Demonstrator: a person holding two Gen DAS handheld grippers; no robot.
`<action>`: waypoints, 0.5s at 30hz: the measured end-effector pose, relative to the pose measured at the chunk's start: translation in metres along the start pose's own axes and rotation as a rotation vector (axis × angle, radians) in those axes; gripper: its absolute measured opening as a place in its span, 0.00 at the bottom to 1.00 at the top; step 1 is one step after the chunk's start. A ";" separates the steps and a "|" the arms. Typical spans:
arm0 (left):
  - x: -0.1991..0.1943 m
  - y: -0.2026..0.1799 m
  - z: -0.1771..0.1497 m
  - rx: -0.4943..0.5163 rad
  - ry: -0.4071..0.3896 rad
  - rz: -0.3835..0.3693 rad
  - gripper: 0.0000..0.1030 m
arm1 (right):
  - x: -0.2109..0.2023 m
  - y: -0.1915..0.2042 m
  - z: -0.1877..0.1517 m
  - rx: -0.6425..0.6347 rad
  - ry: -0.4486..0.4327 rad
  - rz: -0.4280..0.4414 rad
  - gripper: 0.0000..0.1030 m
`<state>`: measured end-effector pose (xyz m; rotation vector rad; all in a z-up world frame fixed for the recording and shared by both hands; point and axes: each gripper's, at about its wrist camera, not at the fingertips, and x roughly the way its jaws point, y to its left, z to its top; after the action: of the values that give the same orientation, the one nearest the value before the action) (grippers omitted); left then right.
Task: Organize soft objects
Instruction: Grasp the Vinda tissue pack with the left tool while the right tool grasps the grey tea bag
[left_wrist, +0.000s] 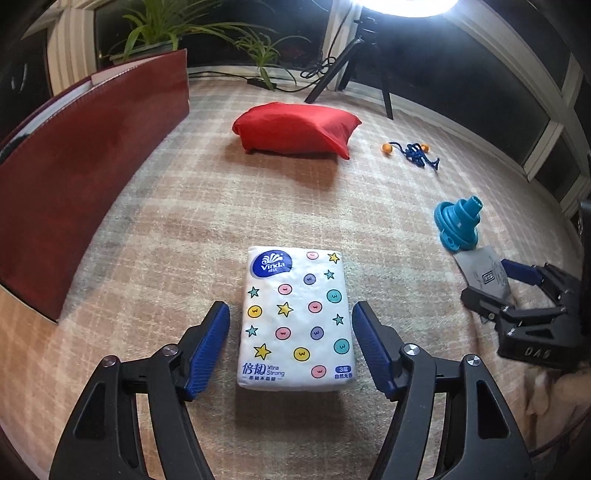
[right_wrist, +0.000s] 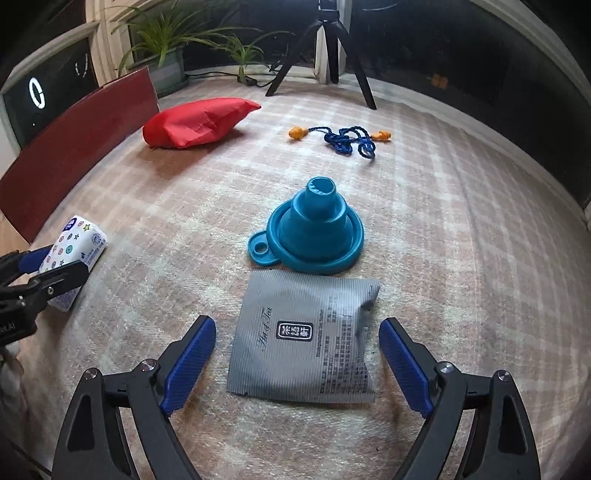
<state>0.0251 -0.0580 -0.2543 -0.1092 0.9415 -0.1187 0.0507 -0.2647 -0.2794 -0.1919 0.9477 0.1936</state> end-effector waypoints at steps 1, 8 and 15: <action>0.000 -0.001 0.000 0.010 -0.002 0.003 0.66 | 0.000 -0.003 0.000 0.010 0.002 -0.001 0.85; 0.000 0.007 0.001 0.008 -0.023 -0.007 0.66 | 0.000 -0.021 0.000 0.053 -0.004 -0.022 0.80; 0.000 0.007 0.001 0.018 -0.031 -0.004 0.60 | -0.003 -0.013 0.000 0.020 -0.012 0.002 0.64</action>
<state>0.0263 -0.0512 -0.2547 -0.0961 0.9090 -0.1292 0.0524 -0.2776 -0.2757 -0.1716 0.9373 0.1867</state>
